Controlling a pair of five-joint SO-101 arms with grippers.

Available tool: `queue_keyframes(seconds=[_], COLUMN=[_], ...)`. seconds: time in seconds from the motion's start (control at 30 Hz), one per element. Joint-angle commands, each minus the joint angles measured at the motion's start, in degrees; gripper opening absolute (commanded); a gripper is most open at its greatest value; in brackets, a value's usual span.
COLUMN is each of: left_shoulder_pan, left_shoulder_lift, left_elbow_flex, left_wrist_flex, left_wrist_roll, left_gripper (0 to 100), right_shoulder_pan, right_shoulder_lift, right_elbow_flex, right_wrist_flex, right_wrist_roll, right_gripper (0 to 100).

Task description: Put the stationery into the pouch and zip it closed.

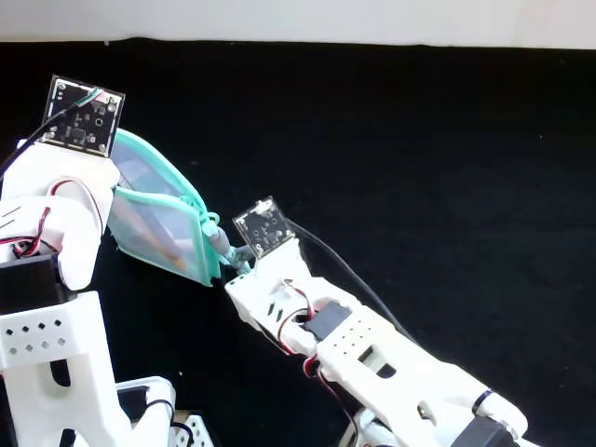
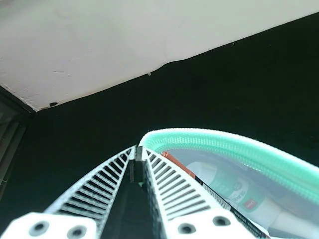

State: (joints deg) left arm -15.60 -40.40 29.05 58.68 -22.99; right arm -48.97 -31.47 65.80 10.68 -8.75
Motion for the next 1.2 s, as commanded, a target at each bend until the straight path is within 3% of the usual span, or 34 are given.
queue_keyframes(seconds=[0.0,0.27,0.53,0.77,0.97,1.17], left_shoulder_pan=[-0.3,-0.3,-0.4,-0.4,-0.3,0.0], left_shoulder_lift=[2.6,2.6,2.6,2.6,2.5,2.5], left_elbow_flex=[2.7,2.7,2.7,5.1,6.9,6.9], left_wrist_flex=[0.6,0.6,0.6,0.2,0.3,0.3], left_wrist_roll=[0.6,0.6,0.6,0.5,0.5,0.5], left_gripper=[1,1,1,1,1,1], right_shoulder_pan=[1.5,5.2,19.6,25.2,24.8,19.6], right_shoulder_lift=[-0.8,-0.9,-1.3,-0.3,6.3,11.9], right_elbow_flex=[-1.3,-1.5,-10.0,-33.0,-60.4,-85.1], right_wrist_flex=[0.1,0.1,5.1,17.4,32.4,43.9], right_wrist_roll=[0.5,0.7,0.7,0.7,4.5,10.1], right_gripper=[1.5,0.8,0.8,0.8,0.8,0.8])
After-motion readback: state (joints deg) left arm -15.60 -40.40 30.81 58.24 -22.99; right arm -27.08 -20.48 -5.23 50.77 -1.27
